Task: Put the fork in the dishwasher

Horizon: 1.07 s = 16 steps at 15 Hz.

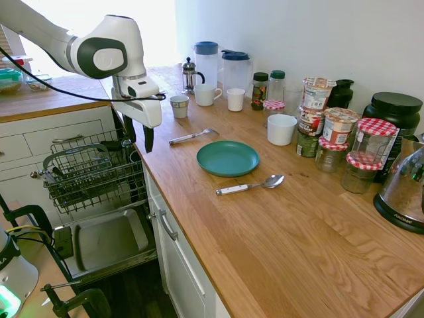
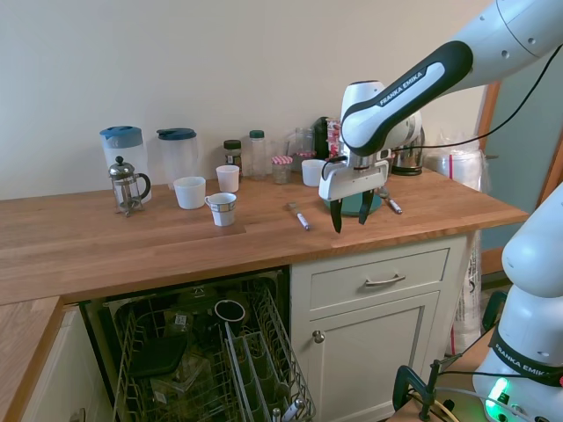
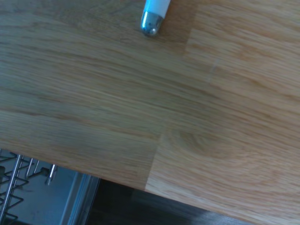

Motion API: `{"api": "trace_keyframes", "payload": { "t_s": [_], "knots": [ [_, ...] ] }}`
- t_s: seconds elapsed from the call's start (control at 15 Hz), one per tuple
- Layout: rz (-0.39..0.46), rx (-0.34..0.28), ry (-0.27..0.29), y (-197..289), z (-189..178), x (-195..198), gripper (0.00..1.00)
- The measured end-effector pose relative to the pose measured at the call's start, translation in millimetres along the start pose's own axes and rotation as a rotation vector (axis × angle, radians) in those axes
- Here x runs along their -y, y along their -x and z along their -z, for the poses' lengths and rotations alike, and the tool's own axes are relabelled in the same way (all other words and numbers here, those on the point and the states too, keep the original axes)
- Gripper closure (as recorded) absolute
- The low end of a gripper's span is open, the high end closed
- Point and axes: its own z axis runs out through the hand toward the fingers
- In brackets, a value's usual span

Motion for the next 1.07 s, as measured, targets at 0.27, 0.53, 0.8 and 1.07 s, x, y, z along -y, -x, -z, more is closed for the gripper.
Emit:
{"api": "trace_keyframes", "payload": {
  "t_s": [0.27,0.53,0.8,1.07],
  "knots": [
    [0.001,-0.023,-0.029,-5.4,1.1,8.4,0.0],
    [-0.038,-0.076,-0.126,-15.6,-5.3,39.3,0.0],
    [-0.087,-0.125,-0.184,-24.8,-26.1,72.4,0.0],
    [-0.139,-0.196,-0.2,-35.9,-32.6,87.9,0.0]
  ]
}}
